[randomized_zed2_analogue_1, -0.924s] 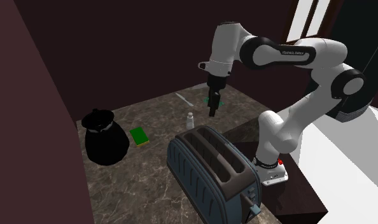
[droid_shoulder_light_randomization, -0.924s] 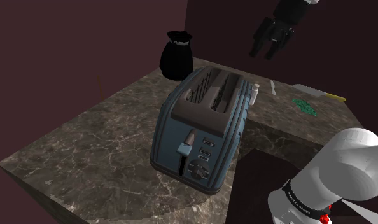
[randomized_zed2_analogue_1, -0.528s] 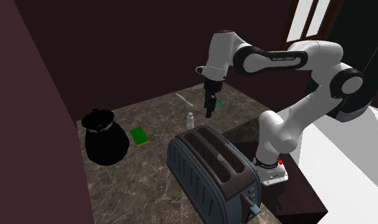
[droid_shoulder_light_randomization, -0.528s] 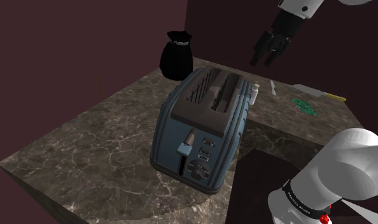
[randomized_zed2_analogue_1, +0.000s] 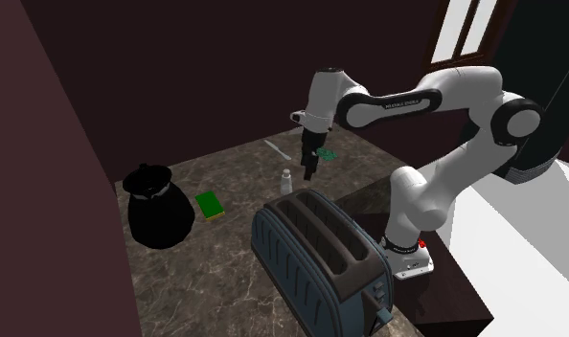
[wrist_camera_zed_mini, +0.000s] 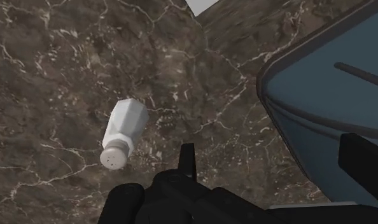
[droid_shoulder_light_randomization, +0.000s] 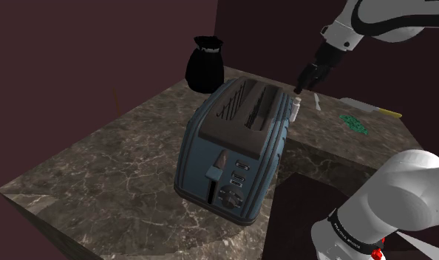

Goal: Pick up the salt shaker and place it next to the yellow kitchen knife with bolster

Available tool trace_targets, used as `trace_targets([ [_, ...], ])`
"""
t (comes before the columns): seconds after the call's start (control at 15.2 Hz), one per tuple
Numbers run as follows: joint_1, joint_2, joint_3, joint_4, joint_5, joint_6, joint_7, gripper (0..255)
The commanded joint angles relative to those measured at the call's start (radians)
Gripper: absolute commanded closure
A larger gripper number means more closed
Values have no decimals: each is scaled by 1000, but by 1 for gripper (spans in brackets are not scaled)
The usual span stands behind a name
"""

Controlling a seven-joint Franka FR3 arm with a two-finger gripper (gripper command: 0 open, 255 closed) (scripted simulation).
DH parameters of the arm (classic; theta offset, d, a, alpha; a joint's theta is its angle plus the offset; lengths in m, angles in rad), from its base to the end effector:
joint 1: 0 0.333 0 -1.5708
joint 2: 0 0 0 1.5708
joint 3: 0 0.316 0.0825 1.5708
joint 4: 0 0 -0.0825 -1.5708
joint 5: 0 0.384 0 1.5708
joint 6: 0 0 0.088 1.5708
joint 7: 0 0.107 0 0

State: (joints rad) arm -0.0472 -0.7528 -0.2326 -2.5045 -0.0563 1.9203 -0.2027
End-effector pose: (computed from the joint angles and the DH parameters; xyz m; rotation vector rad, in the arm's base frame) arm 0.3283 -0.1098 0.5336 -3.0612 0.0196 -0.2670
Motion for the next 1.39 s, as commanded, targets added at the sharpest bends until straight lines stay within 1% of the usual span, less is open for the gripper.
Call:
trace_targets([
  [0.0,-8,35,-39,-12,-27,57,-53,0],
  [0.4,-24,154,-160,-38,-87,235,-205,0],
  [0.66,-16,265,-250,-24,-99,356,-315,0],
  [0.73,-15,268,-253,-23,-99,360,-318,0],
  [1.19,7,348,-283,-66,-78,479,-337,0],
  [1.32,7,348,-283,-66,-78,479,-337,0],
])
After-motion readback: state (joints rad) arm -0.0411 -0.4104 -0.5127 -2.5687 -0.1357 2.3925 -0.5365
